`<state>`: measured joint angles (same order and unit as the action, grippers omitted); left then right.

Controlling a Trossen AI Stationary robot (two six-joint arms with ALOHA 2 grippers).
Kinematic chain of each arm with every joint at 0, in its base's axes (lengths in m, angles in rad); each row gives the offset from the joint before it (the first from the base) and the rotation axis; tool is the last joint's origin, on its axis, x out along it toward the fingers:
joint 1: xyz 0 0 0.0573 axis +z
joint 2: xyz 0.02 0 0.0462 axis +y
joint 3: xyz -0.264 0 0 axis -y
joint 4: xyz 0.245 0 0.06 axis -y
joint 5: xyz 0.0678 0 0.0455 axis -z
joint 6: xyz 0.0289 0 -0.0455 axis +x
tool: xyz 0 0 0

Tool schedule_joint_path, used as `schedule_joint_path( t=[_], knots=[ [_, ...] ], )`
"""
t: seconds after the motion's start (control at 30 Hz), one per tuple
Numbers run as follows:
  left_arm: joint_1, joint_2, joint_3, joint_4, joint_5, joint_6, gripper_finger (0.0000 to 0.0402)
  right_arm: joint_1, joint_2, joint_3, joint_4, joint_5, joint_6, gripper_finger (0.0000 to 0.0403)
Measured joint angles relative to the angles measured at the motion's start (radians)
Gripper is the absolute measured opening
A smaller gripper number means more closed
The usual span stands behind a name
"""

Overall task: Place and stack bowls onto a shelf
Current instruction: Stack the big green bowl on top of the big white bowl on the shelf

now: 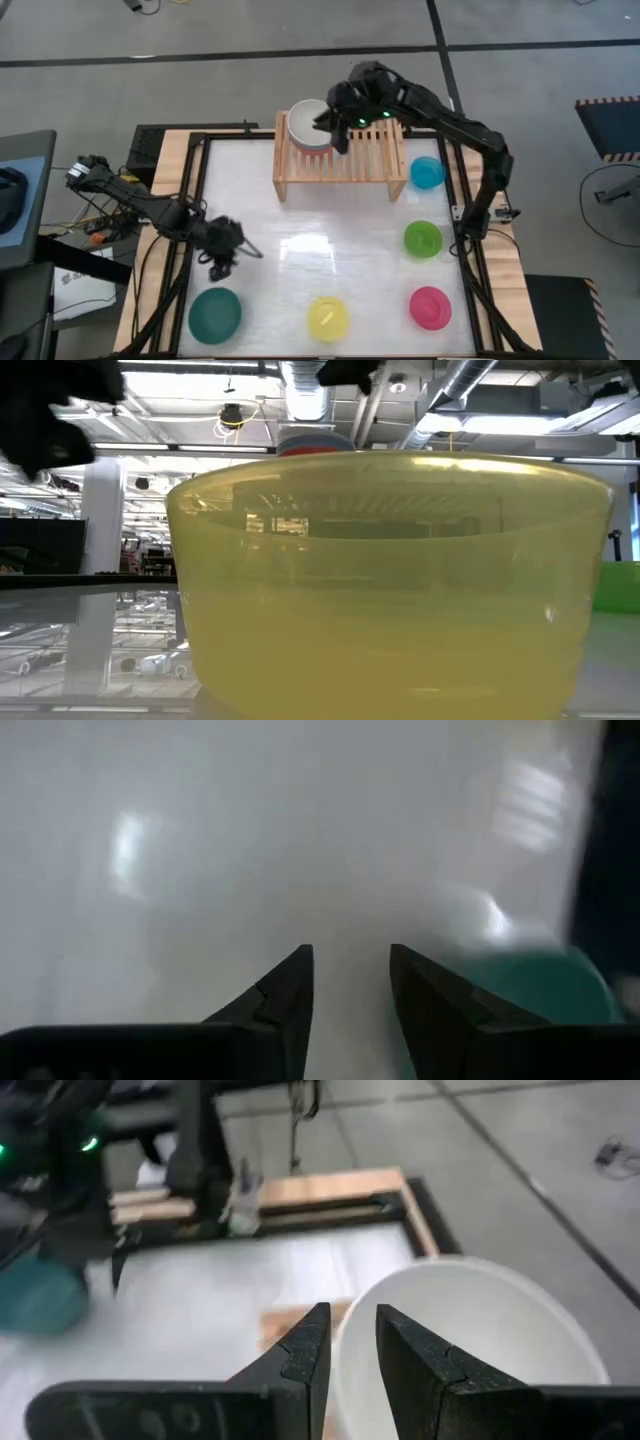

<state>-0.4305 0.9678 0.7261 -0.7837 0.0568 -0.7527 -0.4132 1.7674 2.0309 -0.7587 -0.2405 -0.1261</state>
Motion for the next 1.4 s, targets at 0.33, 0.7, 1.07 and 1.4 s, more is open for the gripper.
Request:
schedule_joint_path(
  t=[0.33,0.7,1.07,1.4],
  knots=[
    [-0.262,0.069,0.000,-0.030,-0.008,-0.302,0.0096,0.138,-0.075,-0.051,-0.241,0.007,-0.004,0.0108],
    [-0.415,0.224,0.000,0.011,-0.003,-0.364,0.0096,0.315,-0.200,-0.436,0.003,0.143,0.091,0.0108],
    [-0.324,0.257,0.001,-0.014,-0.237,-0.282,0.0008,0.416,-0.252,-0.788,0.247,0.273,0.316,0.0108],
    [-0.205,0.257,0.040,-0.009,-0.418,-0.146,0.0001,0.474,-0.252,-0.924,0.401,0.324,0.372,0.0118]
  ],
)
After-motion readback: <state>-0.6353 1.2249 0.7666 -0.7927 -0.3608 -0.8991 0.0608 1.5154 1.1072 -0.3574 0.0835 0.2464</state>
